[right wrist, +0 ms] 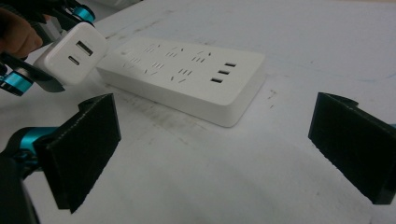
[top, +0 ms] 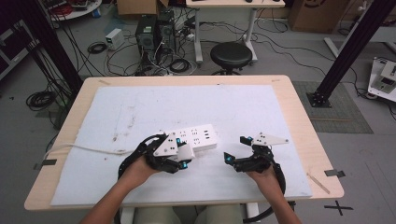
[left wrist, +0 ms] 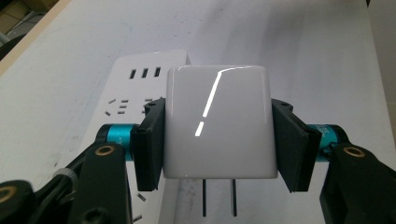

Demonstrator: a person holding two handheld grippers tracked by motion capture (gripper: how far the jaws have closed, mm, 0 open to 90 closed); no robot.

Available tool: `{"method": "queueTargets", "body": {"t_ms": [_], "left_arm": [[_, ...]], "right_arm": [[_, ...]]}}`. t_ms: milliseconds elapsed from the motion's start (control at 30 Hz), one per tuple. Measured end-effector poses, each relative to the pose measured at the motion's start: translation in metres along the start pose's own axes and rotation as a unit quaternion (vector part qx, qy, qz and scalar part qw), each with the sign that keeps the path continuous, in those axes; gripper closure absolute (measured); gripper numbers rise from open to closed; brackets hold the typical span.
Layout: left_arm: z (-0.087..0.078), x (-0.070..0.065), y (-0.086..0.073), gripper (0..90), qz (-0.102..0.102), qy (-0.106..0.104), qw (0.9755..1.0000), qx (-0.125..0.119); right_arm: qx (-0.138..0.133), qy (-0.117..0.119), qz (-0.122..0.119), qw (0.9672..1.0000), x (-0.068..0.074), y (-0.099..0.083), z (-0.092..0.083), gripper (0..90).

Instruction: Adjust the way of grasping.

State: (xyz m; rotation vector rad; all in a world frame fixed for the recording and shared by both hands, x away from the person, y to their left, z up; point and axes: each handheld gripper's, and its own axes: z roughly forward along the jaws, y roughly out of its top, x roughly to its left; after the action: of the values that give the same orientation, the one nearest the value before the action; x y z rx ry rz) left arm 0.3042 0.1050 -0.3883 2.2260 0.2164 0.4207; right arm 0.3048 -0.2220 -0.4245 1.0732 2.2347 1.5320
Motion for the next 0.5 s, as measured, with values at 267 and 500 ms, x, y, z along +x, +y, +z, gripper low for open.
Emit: {"method": "queueTargets", "body": {"t_ms": [267, 500], "left_arm": [[0.007, -0.0046, 0.0044, 42.5, 0.014, -0.001, 0.9999, -0.001], [0.0078, -0.0068, 0.0054, 42.5, 0.025, 0.004, 0.9997, 0.0]], "right_arm": [[0.01, 0.044, 0.049, 0.9978, 0.0051, -0.0028, 0.005, 2.1], [0.017, 0.091, 0.098, 0.9909, 0.0014, -0.0021, 0.0068, 2.1]]}}
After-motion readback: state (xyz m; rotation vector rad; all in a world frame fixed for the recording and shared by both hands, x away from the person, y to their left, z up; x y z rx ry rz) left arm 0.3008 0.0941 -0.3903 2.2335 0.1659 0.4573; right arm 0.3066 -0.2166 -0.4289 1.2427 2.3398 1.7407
